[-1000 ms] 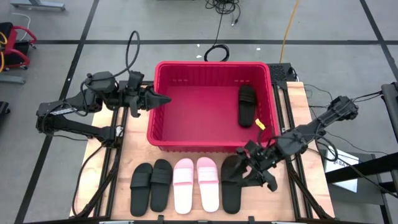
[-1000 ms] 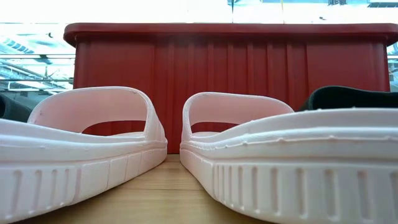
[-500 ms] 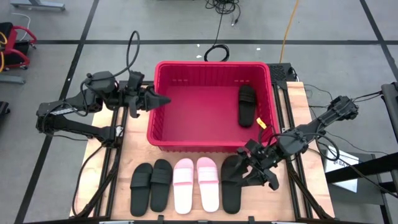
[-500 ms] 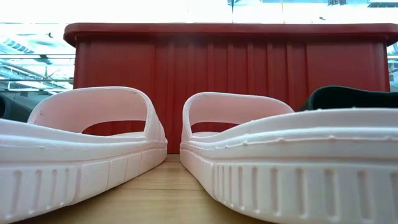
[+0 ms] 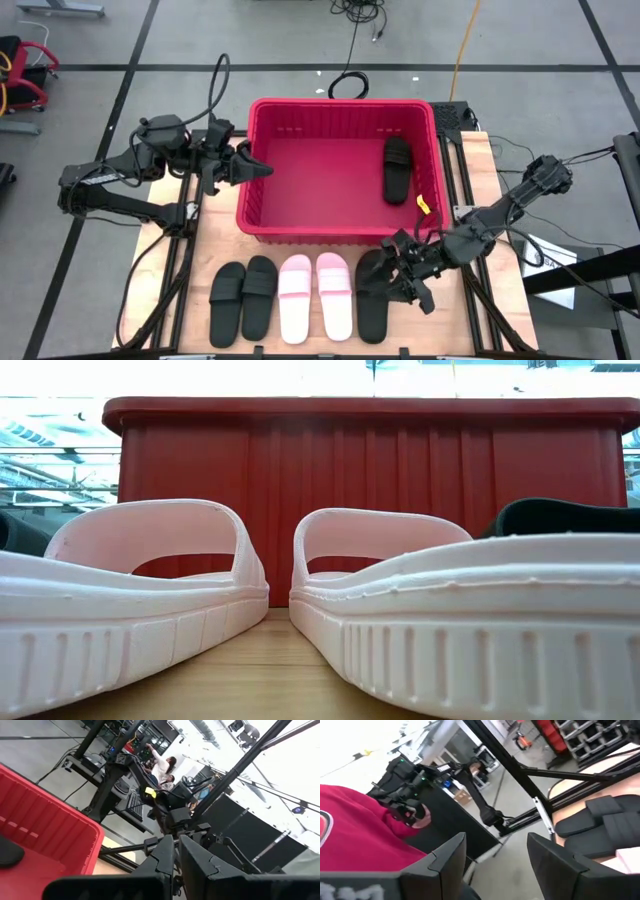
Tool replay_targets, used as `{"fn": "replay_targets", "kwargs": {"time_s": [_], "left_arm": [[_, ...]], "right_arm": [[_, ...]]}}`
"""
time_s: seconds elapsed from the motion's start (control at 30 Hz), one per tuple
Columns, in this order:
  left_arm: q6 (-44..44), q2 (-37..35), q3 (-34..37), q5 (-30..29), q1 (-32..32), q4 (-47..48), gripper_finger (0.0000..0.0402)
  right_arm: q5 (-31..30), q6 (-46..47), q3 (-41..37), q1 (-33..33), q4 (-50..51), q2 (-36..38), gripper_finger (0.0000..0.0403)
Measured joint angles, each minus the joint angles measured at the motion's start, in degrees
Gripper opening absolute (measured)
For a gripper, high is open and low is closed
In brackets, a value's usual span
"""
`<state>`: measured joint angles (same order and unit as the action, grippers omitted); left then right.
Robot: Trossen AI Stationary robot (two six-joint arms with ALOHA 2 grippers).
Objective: Pick and place slides into bin
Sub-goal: Put the black slide into the red organizer bin
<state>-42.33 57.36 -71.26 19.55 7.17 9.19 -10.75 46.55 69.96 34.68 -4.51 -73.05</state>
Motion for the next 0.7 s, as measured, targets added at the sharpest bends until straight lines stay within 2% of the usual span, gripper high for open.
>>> {"fn": "replay_targets", "kwargs": {"time_s": [0.1, 0.23, 0.37, 0.47, 0.7], "left_arm": [[0.02, 0.00, 0.00, 0.39, 0.00, 0.00, 0.0026], [0.12, 0.00, 0.00, 0.43, 0.01, 0.00, 0.0026], [0.31, 0.00, 0.00, 0.51, 0.01, 0.00, 0.0026], [0.56, 0.00, 0.00, 1.58, 0.06, 0.00, 0.0026], [1.75, 0.00, 0.00, 3.01, 0.06, 0.02, 0.0026]], "right_arm": [[-1.64, -0.98, 6.78, 0.81, 8.56, -2.50, 0.0201], [-4.04, 0.04, 17.57, 1.21, 27.47, -7.29, 0.0201], [-7.24, 3.06, 24.19, 1.22, 41.25, -10.47, 0.0201], [-7.18, 5.90, 25.02, 1.22, 46.51, -11.70, 0.0201], [-7.03, 7.37, 25.12, 2.86, 51.05, -14.09, 0.0201]]}}
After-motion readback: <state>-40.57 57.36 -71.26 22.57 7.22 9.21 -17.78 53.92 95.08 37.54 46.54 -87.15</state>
